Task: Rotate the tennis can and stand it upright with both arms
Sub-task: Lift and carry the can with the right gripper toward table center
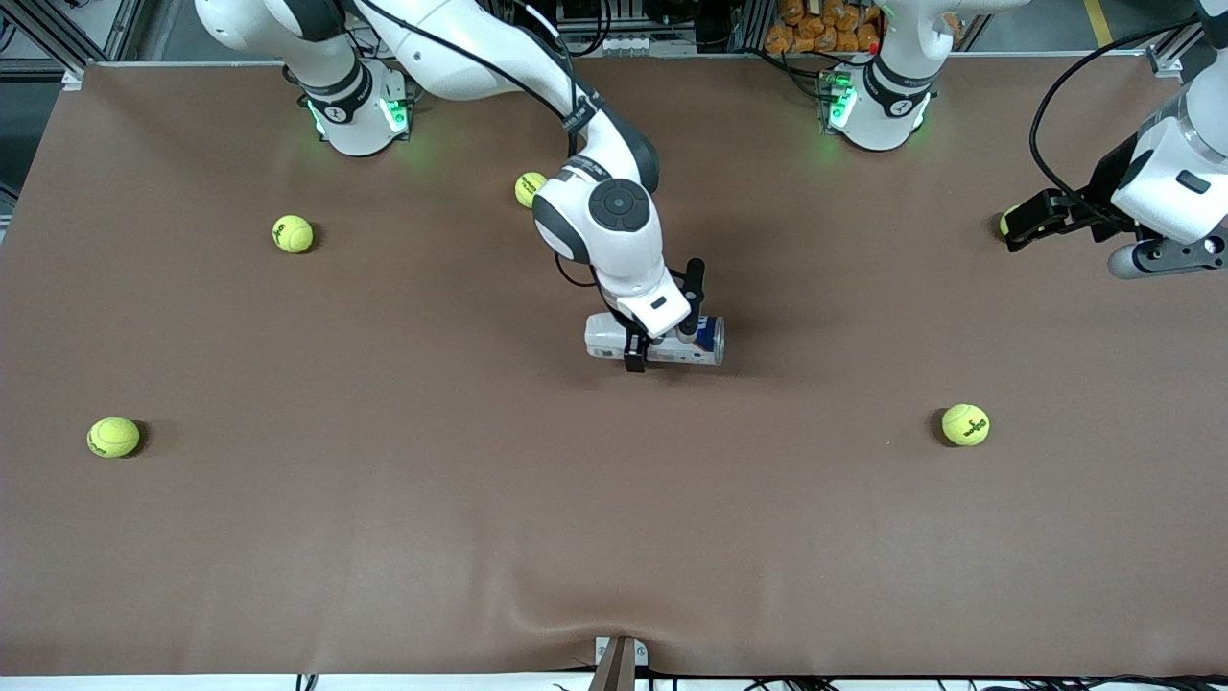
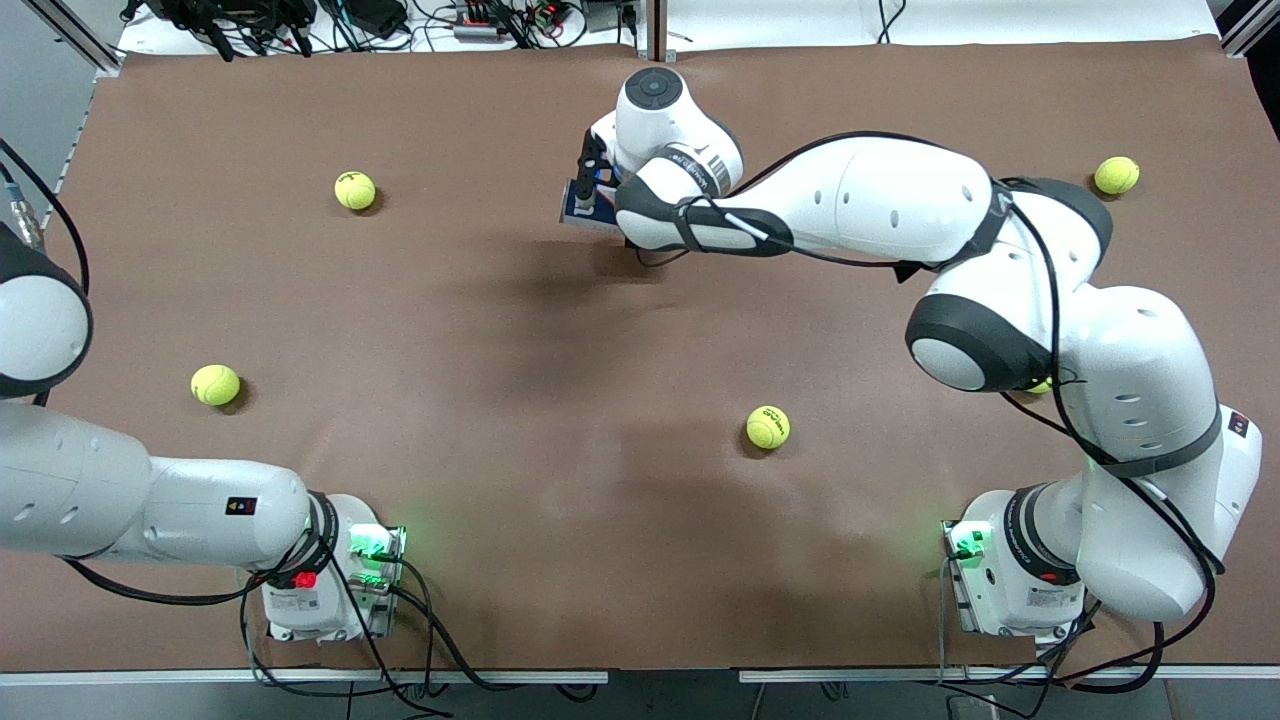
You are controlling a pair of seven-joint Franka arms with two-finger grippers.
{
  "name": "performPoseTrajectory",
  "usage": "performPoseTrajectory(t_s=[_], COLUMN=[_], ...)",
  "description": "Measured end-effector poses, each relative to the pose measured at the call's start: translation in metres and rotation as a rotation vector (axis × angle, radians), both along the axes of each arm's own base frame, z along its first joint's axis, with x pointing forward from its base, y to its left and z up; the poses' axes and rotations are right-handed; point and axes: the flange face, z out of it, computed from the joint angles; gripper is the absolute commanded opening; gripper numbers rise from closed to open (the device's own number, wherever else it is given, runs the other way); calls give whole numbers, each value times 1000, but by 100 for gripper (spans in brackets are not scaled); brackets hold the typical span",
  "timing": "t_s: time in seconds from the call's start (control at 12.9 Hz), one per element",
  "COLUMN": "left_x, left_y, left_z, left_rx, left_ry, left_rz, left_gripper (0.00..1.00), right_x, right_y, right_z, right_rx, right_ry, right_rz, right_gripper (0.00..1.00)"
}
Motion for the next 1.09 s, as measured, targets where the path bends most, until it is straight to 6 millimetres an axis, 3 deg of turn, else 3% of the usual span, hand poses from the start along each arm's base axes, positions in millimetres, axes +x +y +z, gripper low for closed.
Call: performPoseTrajectory(t_s=[0.23,0.93,1.01,1.09], left_x=[1,3,4,4], left_y=[0,0,0,0], left_z=[-2,-7,-7,-7], left_rx=[0,1,1,1], left_ry=[3,12,13,14], left_rz=[1,1,1,1], left_gripper=[100,100,100,100], right_x=[-4,6,6,7], right_y=[7,-2,-1,-1], right_z=[-26,-64,-66,-68], right_rx=[-41,-106,-102,-100], right_ry=[-9,-28,-33,-35], right_rz=[47,64,65,66], right_gripper=[82,86,100,100])
